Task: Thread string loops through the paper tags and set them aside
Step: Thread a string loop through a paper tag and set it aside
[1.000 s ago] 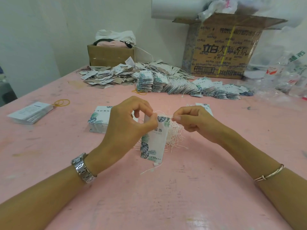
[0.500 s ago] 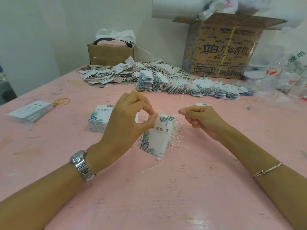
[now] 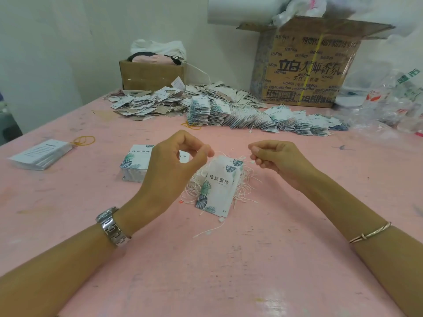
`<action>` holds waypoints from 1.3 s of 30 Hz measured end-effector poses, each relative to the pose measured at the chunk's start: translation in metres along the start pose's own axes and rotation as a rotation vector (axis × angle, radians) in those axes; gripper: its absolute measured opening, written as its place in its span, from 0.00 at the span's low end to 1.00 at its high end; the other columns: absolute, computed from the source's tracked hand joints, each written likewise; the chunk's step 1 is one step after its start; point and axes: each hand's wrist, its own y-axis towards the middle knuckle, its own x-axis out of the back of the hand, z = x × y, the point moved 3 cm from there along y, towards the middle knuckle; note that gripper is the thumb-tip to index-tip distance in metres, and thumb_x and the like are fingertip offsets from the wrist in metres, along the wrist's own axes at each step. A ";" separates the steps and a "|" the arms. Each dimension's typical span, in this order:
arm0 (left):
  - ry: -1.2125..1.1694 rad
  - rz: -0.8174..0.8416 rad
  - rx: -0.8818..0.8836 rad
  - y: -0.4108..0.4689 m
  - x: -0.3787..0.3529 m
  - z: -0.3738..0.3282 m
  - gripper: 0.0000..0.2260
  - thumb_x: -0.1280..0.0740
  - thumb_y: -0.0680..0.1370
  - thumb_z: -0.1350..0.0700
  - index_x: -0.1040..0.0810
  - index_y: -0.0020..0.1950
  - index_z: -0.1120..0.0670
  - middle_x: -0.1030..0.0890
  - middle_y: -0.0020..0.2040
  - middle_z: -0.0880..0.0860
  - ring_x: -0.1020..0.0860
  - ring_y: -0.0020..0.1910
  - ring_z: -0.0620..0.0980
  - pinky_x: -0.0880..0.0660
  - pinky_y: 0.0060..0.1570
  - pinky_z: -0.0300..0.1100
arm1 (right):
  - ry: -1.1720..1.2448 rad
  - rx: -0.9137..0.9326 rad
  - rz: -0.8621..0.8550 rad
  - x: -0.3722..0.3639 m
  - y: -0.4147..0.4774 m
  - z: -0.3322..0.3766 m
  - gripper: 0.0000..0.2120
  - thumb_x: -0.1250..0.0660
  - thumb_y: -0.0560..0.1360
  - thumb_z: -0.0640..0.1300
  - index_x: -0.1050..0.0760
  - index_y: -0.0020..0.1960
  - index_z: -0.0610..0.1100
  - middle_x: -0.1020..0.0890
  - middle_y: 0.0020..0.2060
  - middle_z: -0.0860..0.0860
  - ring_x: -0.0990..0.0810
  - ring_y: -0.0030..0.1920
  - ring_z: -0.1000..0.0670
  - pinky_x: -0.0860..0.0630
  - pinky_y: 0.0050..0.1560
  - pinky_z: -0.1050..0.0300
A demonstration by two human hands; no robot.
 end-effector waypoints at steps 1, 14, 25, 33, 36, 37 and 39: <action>-0.012 0.012 0.014 0.001 -0.001 0.001 0.06 0.30 0.78 0.54 0.22 0.42 0.47 0.15 0.41 0.42 0.24 0.35 0.36 0.33 0.38 0.29 | 0.026 0.006 -0.015 -0.001 -0.001 0.002 0.08 0.27 0.70 0.40 0.19 0.47 0.38 0.17 0.35 0.47 0.21 0.32 0.55 0.23 0.36 0.67; -0.251 0.083 0.163 -0.003 -0.012 0.012 0.06 0.28 0.76 0.58 0.17 0.52 0.52 0.14 0.44 0.46 0.16 0.46 0.42 0.22 0.52 0.35 | 0.145 0.152 0.235 -0.044 -0.025 0.028 0.12 0.32 0.70 0.37 0.19 0.54 0.37 0.14 0.40 0.44 0.15 0.40 0.51 0.20 0.43 0.65; -0.224 0.102 0.169 -0.007 -0.019 0.008 0.02 0.29 0.77 0.55 0.17 0.45 0.49 0.15 0.40 0.46 0.18 0.42 0.46 0.23 0.48 0.45 | 0.122 0.171 0.226 -0.050 -0.031 0.034 0.07 0.29 0.70 0.39 0.20 0.47 0.39 0.14 0.39 0.43 0.15 0.37 0.50 0.22 0.35 0.64; -0.207 0.099 0.139 -0.007 -0.019 0.008 0.03 0.28 0.76 0.56 0.17 0.45 0.48 0.15 0.41 0.46 0.22 0.41 0.40 0.28 0.42 0.35 | 0.040 0.158 0.185 -0.051 -0.033 0.034 0.08 0.28 0.68 0.43 0.19 0.45 0.40 0.20 0.31 0.52 0.28 0.29 0.56 0.32 0.28 0.65; -0.165 0.104 0.116 -0.007 -0.018 0.007 0.03 0.27 0.76 0.57 0.17 0.44 0.48 0.16 0.40 0.42 0.22 0.40 0.38 0.29 0.42 0.34 | 0.017 0.176 0.192 -0.054 -0.035 0.036 0.08 0.27 0.68 0.44 0.18 0.44 0.40 0.20 0.31 0.50 0.31 0.28 0.54 0.35 0.28 0.64; -0.158 0.107 0.111 -0.007 -0.019 0.007 0.03 0.27 0.76 0.56 0.17 0.44 0.48 0.16 0.39 0.42 0.22 0.40 0.38 0.29 0.42 0.36 | 0.008 0.183 0.193 -0.055 -0.036 0.037 0.07 0.26 0.68 0.44 0.17 0.43 0.41 0.21 0.32 0.47 0.33 0.29 0.53 0.36 0.28 0.64; -0.152 0.114 0.103 -0.007 -0.019 0.007 0.03 0.27 0.76 0.56 0.18 0.44 0.48 0.17 0.39 0.41 0.23 0.40 0.38 0.30 0.43 0.38 | -0.014 0.198 0.192 -0.057 -0.037 0.038 0.06 0.26 0.67 0.46 0.16 0.42 0.44 0.24 0.35 0.40 0.39 0.31 0.47 0.41 0.29 0.61</action>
